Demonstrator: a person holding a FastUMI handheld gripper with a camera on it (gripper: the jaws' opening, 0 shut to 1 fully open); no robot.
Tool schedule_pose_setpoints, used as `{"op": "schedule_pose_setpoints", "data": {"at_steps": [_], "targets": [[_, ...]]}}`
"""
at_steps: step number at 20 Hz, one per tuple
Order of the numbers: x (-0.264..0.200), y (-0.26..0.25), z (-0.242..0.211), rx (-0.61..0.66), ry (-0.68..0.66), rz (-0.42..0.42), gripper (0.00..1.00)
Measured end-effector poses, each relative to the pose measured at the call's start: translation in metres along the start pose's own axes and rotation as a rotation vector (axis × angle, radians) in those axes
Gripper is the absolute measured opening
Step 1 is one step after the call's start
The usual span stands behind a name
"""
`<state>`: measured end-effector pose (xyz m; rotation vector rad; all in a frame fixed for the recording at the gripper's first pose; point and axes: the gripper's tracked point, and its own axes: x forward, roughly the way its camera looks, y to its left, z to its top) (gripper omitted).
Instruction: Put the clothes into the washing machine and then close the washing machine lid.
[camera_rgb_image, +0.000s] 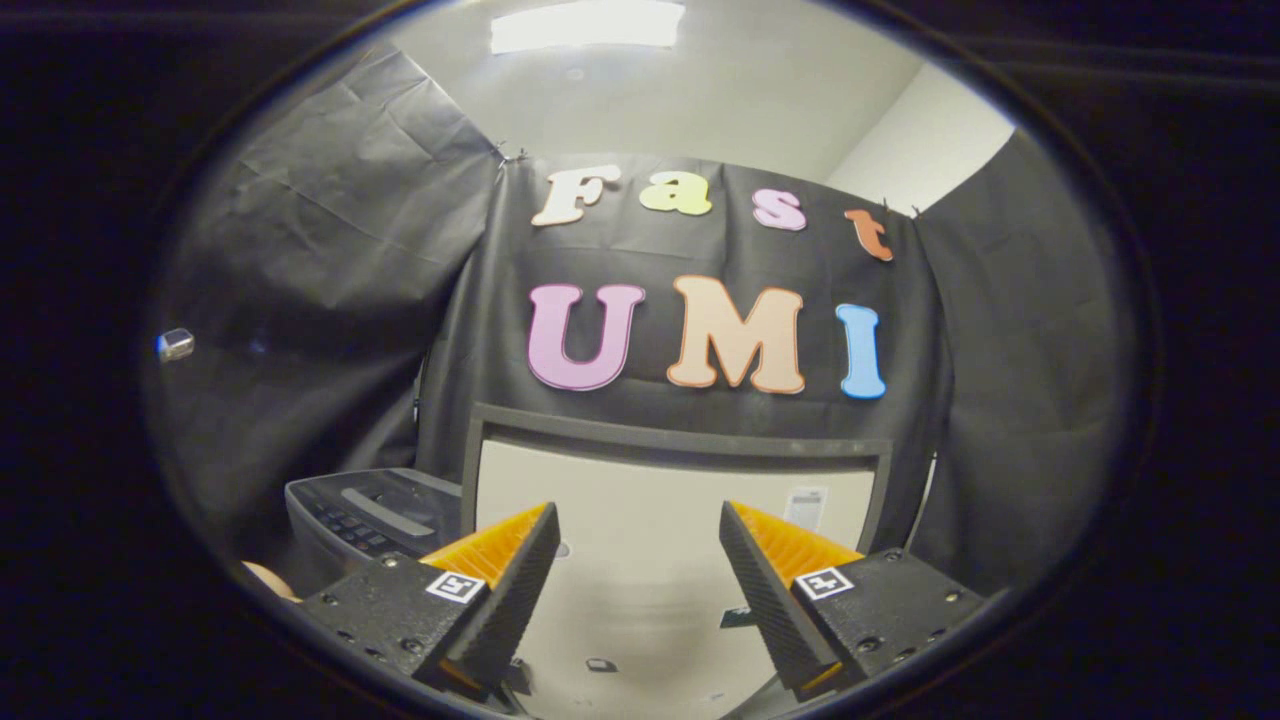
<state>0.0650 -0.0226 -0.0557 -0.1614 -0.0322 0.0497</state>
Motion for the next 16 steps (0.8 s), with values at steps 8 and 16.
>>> {"op": "schedule_pose_setpoints", "data": {"at_steps": [8,16], "targets": [[-0.016,-0.011,-0.046,0.082,0.07,-0.008,0.97],[-0.028,-0.009,-0.077,0.164,0.117,-0.011,0.97]]}}
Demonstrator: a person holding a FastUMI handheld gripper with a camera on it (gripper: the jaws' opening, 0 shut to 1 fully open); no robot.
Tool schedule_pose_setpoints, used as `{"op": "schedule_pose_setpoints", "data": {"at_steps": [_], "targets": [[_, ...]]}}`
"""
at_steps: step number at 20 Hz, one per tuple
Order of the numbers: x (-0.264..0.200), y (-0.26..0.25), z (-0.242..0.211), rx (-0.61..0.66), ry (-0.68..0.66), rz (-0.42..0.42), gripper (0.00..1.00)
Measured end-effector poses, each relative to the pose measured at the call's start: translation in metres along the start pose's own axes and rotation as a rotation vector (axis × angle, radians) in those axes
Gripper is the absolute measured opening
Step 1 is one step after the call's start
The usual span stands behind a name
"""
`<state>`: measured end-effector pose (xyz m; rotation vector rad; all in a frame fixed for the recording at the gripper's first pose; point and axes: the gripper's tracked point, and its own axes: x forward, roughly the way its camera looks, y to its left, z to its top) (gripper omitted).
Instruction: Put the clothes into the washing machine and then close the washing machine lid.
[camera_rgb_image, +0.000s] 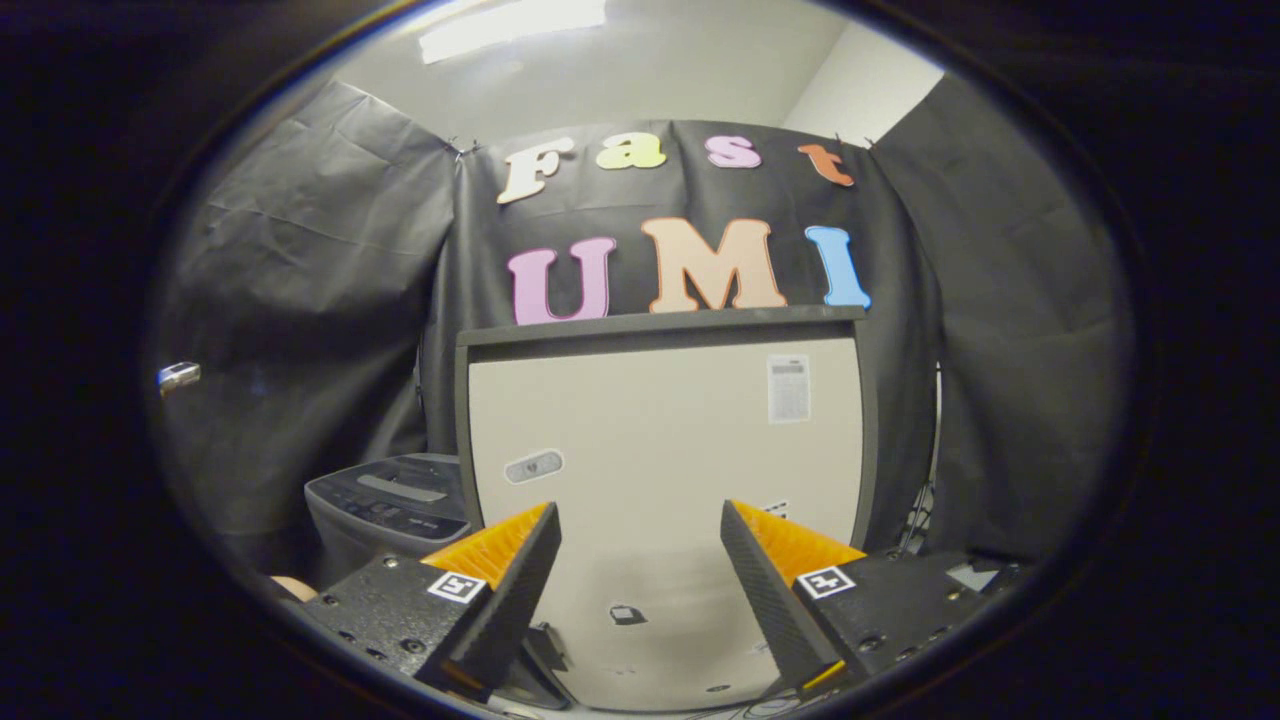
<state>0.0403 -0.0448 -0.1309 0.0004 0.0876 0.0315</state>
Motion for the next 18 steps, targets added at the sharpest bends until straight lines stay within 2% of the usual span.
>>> {"op": "schedule_pose_setpoints", "data": {"at_steps": [18], "targets": [[-0.015,0.026,-0.027,0.027,0.058,0.045,0.97]]}}
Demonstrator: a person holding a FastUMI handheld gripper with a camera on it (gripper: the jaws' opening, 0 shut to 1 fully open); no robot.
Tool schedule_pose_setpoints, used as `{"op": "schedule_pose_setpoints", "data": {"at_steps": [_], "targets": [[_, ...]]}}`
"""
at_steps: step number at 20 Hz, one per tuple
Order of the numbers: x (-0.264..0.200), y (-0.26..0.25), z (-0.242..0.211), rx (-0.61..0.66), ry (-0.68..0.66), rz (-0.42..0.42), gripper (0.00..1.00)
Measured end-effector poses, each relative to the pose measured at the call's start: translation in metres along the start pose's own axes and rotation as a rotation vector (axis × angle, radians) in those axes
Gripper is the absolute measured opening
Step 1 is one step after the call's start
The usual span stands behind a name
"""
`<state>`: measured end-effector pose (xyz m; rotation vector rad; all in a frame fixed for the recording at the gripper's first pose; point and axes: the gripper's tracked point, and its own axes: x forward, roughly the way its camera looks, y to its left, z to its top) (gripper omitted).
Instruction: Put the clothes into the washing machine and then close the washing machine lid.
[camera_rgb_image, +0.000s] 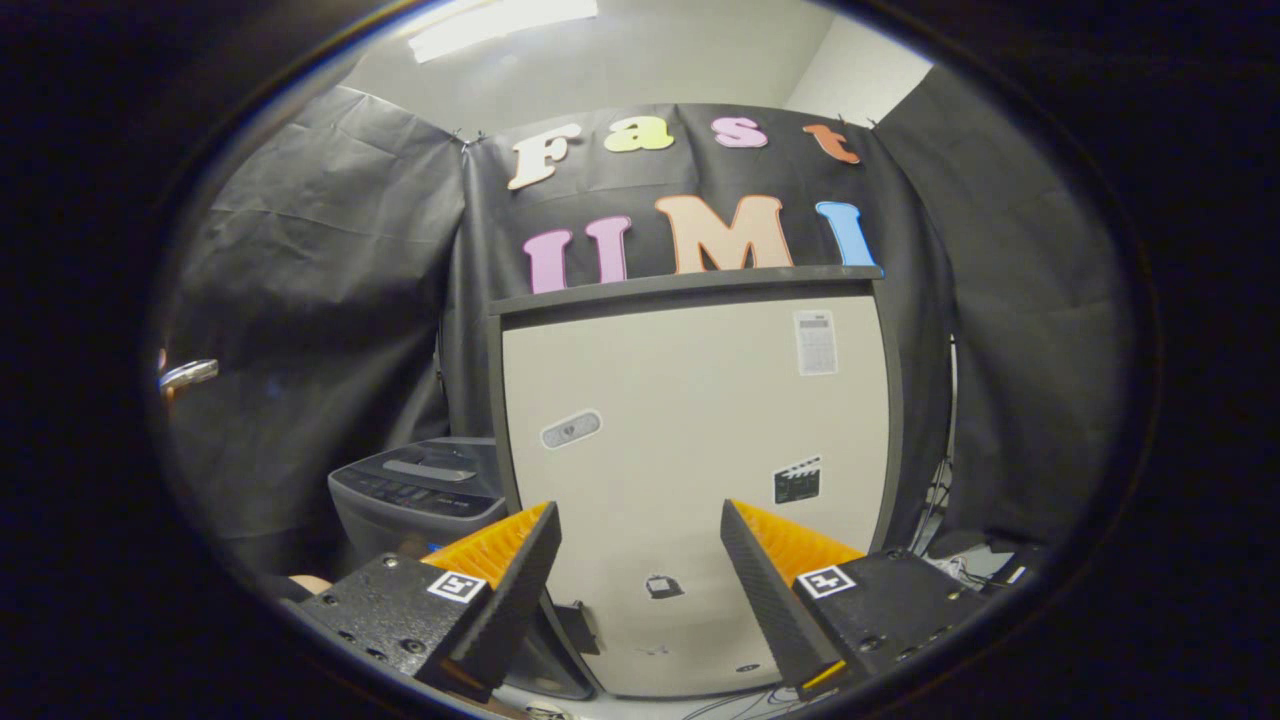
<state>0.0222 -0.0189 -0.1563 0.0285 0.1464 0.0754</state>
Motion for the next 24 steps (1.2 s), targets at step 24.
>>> {"op": "schedule_pose_setpoints", "data": {"at_steps": [24], "targets": [[-0.009,0.002,-0.024,0.0,0.057,0.002,0.97]]}}
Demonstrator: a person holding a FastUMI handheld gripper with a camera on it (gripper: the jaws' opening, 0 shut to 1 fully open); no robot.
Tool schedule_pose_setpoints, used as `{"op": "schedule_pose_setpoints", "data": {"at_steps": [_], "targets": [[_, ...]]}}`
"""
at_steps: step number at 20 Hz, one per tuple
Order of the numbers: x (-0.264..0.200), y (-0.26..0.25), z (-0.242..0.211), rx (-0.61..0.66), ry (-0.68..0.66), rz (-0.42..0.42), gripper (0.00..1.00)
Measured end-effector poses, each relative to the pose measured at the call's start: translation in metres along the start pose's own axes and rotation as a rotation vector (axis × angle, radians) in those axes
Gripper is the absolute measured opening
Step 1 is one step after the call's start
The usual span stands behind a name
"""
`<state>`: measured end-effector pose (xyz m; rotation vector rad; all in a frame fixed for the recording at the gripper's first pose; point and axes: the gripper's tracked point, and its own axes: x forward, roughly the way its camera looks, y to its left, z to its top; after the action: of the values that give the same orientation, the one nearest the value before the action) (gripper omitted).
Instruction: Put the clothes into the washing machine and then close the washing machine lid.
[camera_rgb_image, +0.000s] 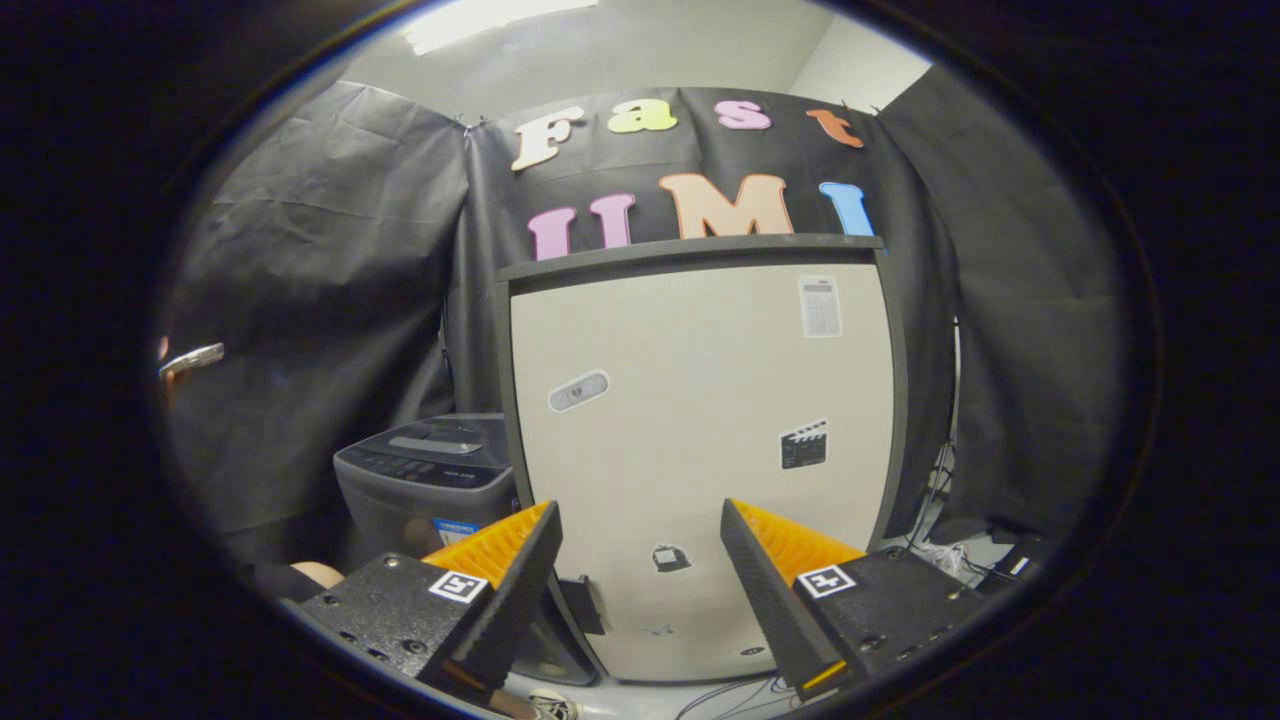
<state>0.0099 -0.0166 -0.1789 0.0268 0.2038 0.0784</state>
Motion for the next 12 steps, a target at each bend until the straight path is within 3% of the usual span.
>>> {"op": "schedule_pose_setpoints", "data": {"at_steps": [12], "targets": [[-0.0018,0.0,-0.0084,-0.018,0.02,-0.01,0.97]]}}
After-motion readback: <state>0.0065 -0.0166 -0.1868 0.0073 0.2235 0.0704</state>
